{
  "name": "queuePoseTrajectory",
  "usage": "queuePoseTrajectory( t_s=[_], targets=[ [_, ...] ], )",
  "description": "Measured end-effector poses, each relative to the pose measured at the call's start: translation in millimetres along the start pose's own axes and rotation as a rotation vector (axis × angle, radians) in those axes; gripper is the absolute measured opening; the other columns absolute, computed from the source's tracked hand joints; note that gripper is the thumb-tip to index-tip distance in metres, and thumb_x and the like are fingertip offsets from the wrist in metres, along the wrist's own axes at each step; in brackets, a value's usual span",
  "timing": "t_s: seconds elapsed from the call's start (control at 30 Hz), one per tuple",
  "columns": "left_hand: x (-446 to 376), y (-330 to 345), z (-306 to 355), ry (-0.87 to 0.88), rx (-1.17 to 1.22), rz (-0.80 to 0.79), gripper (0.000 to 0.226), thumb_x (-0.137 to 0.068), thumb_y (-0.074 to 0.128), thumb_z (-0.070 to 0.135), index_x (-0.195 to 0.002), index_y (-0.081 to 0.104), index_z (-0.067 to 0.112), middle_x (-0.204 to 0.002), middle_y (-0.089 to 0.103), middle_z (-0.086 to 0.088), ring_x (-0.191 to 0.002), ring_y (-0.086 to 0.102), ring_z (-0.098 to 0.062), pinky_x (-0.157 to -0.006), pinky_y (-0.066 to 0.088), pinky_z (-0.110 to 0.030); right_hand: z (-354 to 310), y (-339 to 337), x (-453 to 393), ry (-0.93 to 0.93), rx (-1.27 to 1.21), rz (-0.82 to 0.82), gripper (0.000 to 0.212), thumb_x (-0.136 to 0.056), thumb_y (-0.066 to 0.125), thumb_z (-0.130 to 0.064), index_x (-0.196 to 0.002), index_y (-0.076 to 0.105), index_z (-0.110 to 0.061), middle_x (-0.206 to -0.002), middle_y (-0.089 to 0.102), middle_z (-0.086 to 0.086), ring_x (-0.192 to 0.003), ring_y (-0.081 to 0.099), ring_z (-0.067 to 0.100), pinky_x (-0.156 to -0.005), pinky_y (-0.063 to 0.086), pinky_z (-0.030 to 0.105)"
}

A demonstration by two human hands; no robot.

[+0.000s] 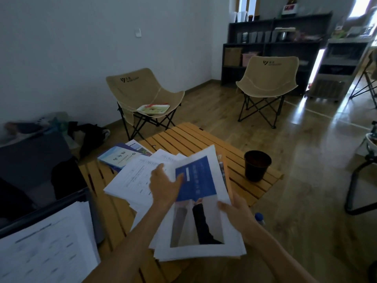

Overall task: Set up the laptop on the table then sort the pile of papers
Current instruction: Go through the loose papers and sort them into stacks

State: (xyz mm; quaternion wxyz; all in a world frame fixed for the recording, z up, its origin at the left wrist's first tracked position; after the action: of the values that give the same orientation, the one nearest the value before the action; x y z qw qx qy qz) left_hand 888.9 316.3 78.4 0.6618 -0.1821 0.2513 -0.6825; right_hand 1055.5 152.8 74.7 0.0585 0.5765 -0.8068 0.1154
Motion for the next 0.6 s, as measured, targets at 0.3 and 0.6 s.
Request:
queuePoseTrajectory(
  t_s=[0.3, 0.6],
  targets=[
    [42.5, -110.6, 37.8, 0.14, 0.497, -0.014, 0.054, -0.079, 0.074, 0.036, -0.125, 0.048, 0.027, -0.111, 0.061, 0.012, -0.099, 0.06, -0.008, -0.085, 0.052, -0.032, -81.0, 19.4, 11.8, -0.41, -0.05, -0.026, 0.034, -0.088, 0.07, -0.011, -0.119, 0.062, -0.023, -0.106, 0.073, -0.009, -0.1, 0.07, 0.01, -0.074, 0.061, 0.027],
    [65.1, -98.7, -5.8, 0.117, 0.625, -0.206, 0.053, -0.079, 0.072, 0.041, -0.127, 0.051, 0.033, -0.119, 0.065, 0.01, -0.106, 0.064, -0.003, -0.09, 0.054, -0.032, -66.7, 39.4, 11.1, -0.36, -0.043, -0.066, 0.04, -0.088, 0.065, 0.006, -0.111, 0.059, -0.027, -0.095, 0.074, -0.008, -0.09, 0.071, 0.0, -0.066, 0.057, 0.016]
  ],
)
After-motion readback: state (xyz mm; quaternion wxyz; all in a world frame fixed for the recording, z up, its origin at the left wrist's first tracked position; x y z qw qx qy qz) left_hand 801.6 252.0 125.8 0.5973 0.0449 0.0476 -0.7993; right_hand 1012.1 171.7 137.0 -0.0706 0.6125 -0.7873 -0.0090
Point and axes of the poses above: each hand's wrist, its own x-axis away from the middle knuckle, its own y-axis out of the palm, z = x × y, the point moved 3 cm from there along -x, towards the middle knuckle
